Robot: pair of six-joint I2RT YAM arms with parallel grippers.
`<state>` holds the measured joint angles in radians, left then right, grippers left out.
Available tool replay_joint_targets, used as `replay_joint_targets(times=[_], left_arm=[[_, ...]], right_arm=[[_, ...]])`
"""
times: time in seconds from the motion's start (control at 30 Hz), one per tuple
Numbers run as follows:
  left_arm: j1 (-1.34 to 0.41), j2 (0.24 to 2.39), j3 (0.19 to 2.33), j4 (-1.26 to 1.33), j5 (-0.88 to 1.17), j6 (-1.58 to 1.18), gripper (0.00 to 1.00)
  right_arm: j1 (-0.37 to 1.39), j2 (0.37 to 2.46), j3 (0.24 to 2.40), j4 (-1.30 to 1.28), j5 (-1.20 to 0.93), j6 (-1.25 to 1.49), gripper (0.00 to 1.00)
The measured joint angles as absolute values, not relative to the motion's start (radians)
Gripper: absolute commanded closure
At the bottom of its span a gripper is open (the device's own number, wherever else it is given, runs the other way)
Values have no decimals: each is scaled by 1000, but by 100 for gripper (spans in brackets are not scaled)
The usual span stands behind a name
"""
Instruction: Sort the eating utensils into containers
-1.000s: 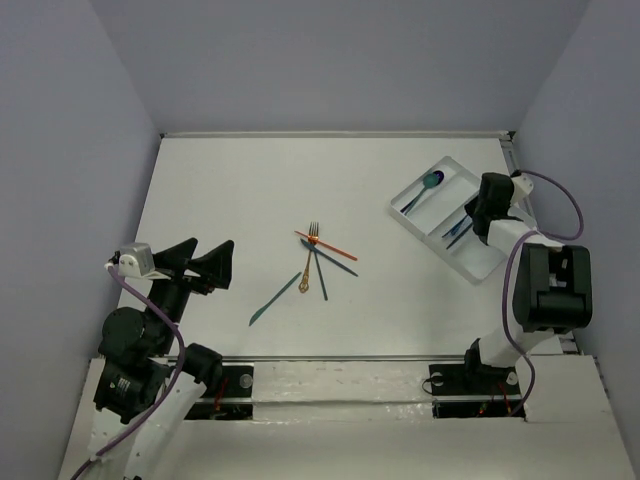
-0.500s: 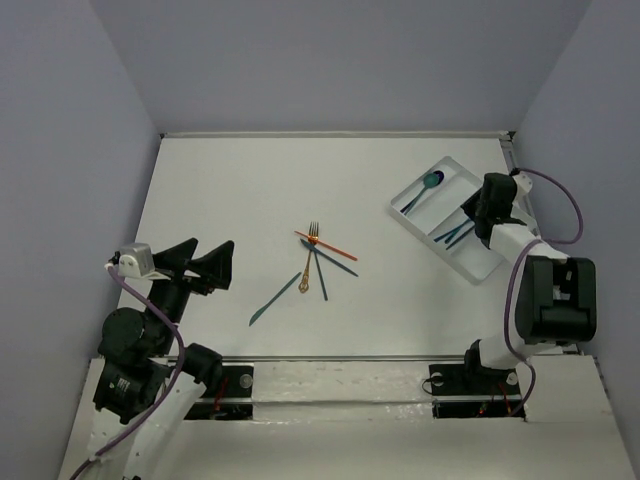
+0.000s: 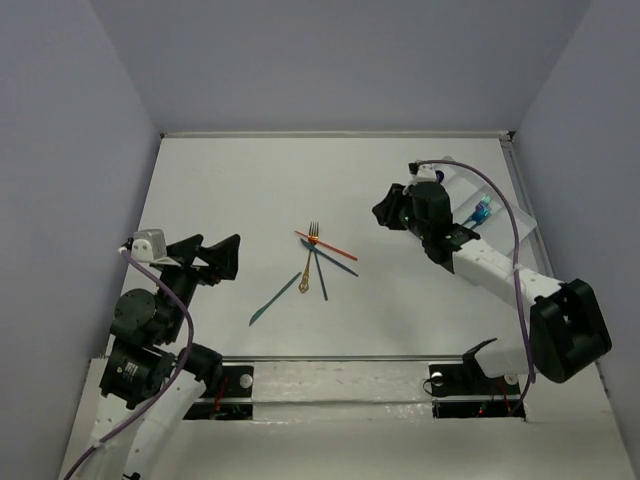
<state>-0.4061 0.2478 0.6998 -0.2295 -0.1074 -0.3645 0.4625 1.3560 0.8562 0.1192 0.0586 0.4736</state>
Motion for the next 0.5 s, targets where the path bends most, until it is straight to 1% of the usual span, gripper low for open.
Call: replay_joint_targets(times=[0.17,0.33,0.5], left_arm=[[-379,250,700,-229,-105,-364,1],[-375,248,700,-229,-103,-364,1],[-374,237,698,-228,-94,-364,1]], right_arm=[[596,1421,921,69,61,439,64],[735,1575,1031,0,106,410,64],[829,1708,1121,-86,144,383,64]])
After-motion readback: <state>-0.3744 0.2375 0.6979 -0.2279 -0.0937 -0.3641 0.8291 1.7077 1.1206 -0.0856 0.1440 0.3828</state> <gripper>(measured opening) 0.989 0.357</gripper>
